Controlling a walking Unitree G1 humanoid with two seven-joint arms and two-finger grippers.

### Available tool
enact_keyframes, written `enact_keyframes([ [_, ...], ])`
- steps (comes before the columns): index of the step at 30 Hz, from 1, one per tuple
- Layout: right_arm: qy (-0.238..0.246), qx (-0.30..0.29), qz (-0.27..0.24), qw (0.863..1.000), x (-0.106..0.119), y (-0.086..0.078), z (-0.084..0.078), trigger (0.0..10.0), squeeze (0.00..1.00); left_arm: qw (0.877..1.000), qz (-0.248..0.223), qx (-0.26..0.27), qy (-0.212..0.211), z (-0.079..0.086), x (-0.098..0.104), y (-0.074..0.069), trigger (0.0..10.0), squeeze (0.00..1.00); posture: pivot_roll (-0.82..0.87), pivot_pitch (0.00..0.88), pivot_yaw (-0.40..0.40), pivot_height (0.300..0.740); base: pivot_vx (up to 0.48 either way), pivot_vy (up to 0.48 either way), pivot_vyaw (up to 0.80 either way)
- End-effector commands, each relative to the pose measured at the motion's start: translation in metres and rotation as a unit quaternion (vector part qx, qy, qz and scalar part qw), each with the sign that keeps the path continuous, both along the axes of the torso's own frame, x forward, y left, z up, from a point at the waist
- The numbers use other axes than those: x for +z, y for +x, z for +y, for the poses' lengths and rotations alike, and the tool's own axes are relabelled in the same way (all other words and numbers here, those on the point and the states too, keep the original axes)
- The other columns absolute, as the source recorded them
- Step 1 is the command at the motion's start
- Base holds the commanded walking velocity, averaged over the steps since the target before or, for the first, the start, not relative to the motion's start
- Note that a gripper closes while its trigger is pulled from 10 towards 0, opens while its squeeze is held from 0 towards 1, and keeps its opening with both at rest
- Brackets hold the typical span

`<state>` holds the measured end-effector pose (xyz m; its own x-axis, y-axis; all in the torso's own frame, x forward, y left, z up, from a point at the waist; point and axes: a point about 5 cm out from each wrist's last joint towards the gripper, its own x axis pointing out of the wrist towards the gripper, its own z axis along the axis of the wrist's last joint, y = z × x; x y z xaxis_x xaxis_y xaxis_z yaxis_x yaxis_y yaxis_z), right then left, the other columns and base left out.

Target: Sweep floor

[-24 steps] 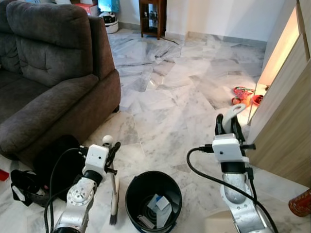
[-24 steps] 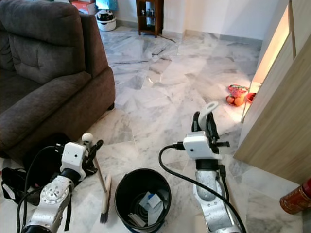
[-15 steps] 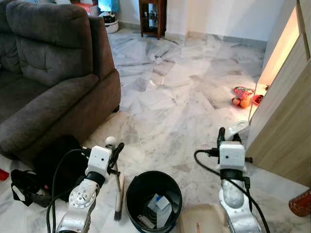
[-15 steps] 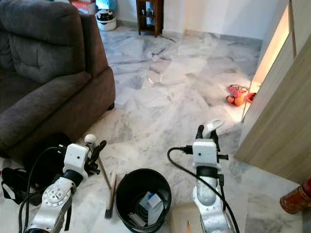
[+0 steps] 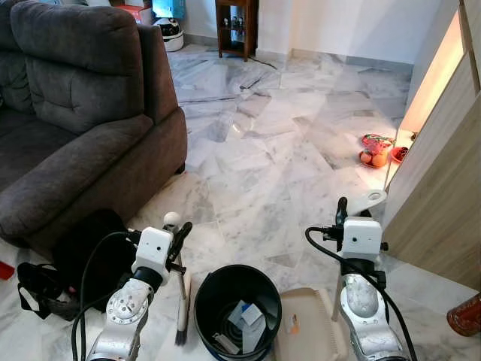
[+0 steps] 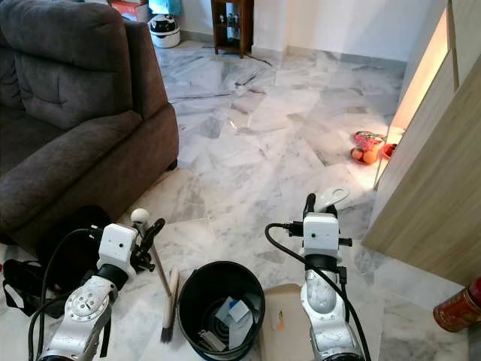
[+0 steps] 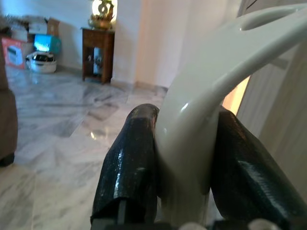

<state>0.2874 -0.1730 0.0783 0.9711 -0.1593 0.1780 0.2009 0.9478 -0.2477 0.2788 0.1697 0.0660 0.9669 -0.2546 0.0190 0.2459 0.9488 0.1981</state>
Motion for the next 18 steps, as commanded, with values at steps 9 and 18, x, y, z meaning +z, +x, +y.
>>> enact_keyframes([
  [9, -0.005, 0.021, 0.046, 0.999, -0.008, 0.006, 0.002, 10.0, 0.00, 1.000, -0.009, -0.004, 0.006, 0.003, 0.005, 0.000, 10.0, 0.00, 0.07, 0.035, 0.057, 0.740, 0.000, 0.000, 0.00],
  [18, 0.020, 0.027, 0.069, 0.997, -0.014, 0.008, 0.004, 10.0, 0.00, 1.000, -0.005, -0.006, 0.006, 0.003, 0.005, 0.001, 10.0, 0.00, 0.07, 0.035, 0.056, 0.740, 0.000, 0.000, 0.00],
])
